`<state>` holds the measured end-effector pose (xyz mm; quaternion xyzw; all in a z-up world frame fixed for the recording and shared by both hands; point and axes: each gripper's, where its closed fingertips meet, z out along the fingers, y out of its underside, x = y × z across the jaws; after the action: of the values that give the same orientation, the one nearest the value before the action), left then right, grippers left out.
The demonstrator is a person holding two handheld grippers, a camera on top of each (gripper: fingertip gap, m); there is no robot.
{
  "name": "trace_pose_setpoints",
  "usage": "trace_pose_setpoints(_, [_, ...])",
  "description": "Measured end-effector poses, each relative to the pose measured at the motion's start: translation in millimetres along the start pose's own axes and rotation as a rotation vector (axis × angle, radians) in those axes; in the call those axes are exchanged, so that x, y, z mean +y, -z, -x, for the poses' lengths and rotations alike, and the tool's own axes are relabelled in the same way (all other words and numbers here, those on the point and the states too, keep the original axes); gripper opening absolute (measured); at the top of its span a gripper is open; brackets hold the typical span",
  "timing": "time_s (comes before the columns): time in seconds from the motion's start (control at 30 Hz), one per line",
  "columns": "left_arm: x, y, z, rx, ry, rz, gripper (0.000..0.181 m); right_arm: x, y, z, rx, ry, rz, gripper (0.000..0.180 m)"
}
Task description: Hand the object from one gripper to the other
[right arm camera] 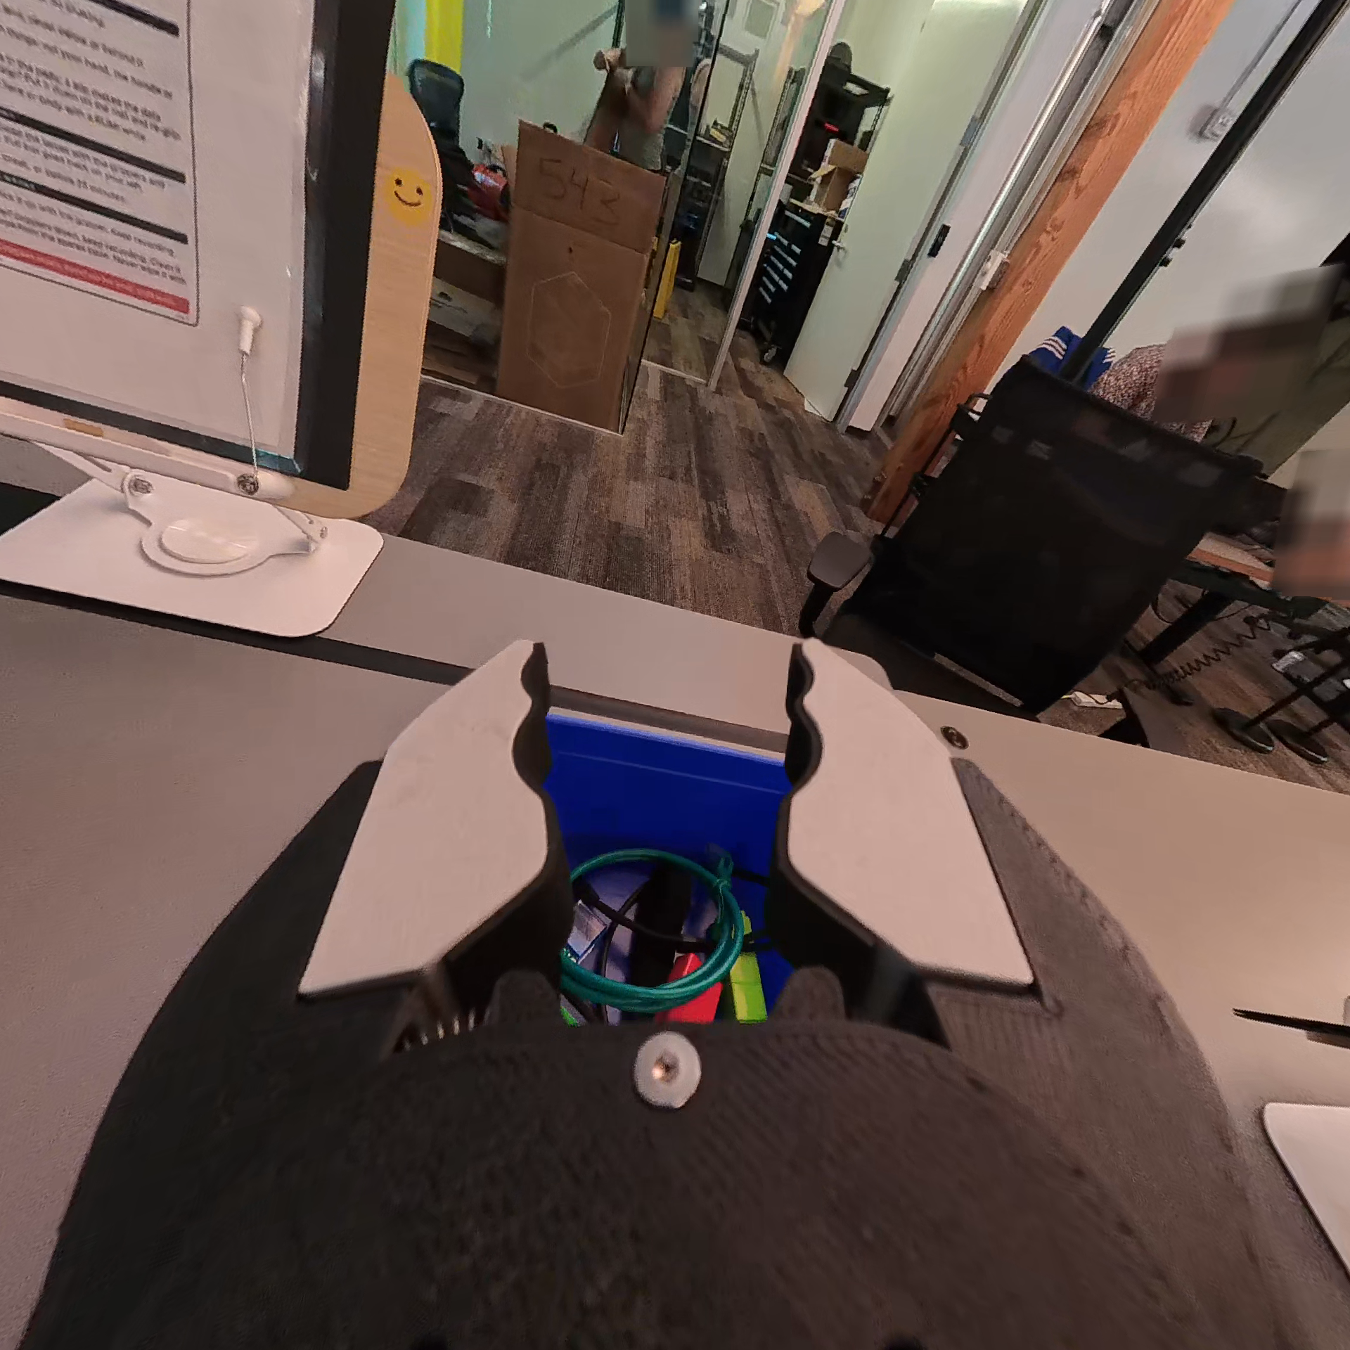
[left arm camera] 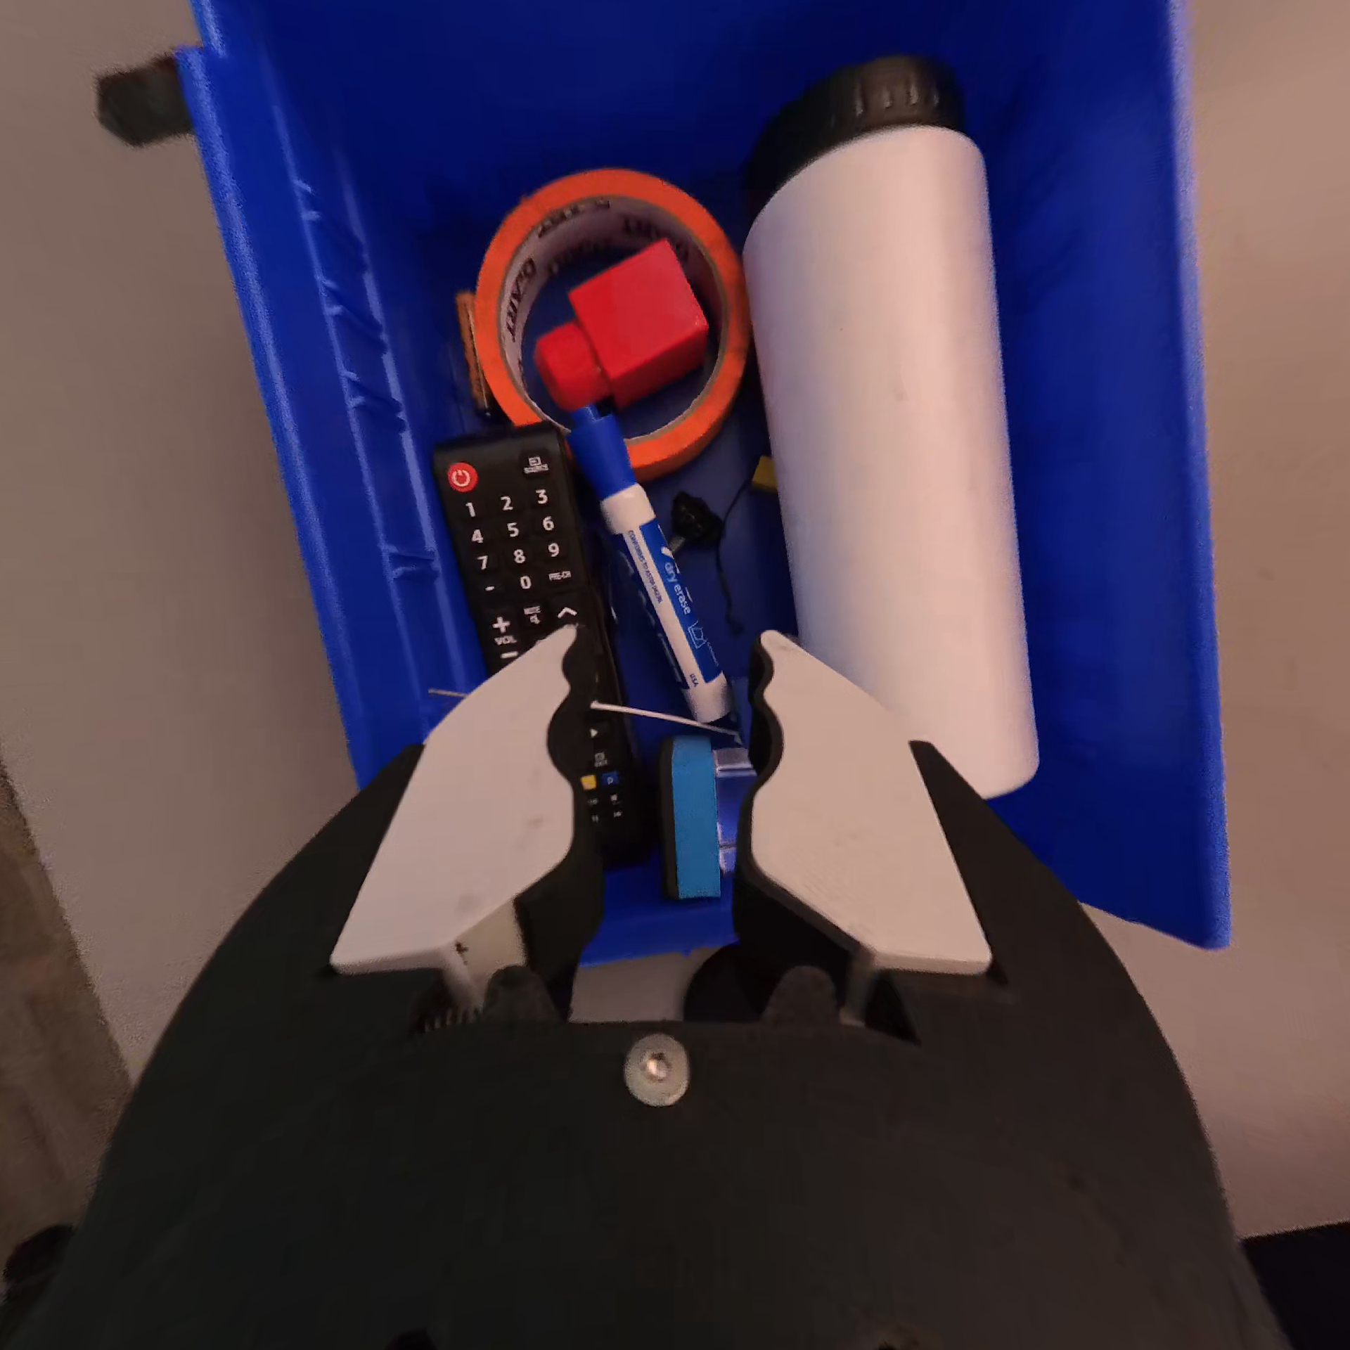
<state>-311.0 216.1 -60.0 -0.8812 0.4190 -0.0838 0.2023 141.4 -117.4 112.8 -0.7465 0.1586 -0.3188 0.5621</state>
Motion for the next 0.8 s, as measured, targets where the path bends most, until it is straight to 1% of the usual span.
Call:
trace_pose_setpoints(0.17, [3.8, -32.3, -0.9, -0.012, 0.02, 0.102, 0.032, 6.7, -6.0, 0.8, -0.018, -0.006, 0.025, 0.065])
trace_pose_setpoints(0.23, [9.1, -40.8, -0.6, -0.029, 0.015, 0.153, 0.024, 6.8, -6.4, -0.7, -0.018, -0.009, 0.024, 0.065])
trace_pose_setpoints(0.27, [9.9, -43.7, -0.4, -0.037, 0.012, 0.166, 0.024, 6.8, -6.6, -1.2, -0.02, -0.012, 0.023, 0.065])
trace_pose_setpoints(0.37, [11.7, -50.1, -0.9, -0.053, 0.014, 0.19, 0.022, 7.8, -7.3, -2.7, -0.028, -0.023, 0.025, 0.065])
trace_pose_setpoints(0.53, [27.7, -63.6, 1.7, -0.078, 0.019, 0.3, 0.026, 10.6, -8.8, -4.7, -0.041, -0.034, 0.034, 0.065])
trace_pose_setpoints(0.6, [34.6, -68.4, -0.3, -0.067, 0.012, 0.348, 0.022, 10.9, -9.0, -5.2, -0.044, -0.035, 0.035, 0.065])
trace_pose_setpoints(0.67, [34.5, -69.4, -2.0, -0.058, -0.008, 0.355, 0.022, 11.4, -9.5, -5.3, -0.046, -0.033, 0.037, 0.065])
trace_pose_setpoints(0.73, [32.3, -68.2, -8.3, -0.009, -0.01, 0.347, 0.019, 12.2, -10.3, -4.2, -0.05, -0.03, 0.042, 0.065])
trace_pose_setpoints(0.8, [28.9, -61.0, -8.9, 0.003, 0.003, 0.329, 0.018, 12.7, -11.0, -1.7, -0.056, -0.022, 0.046, 0.065])
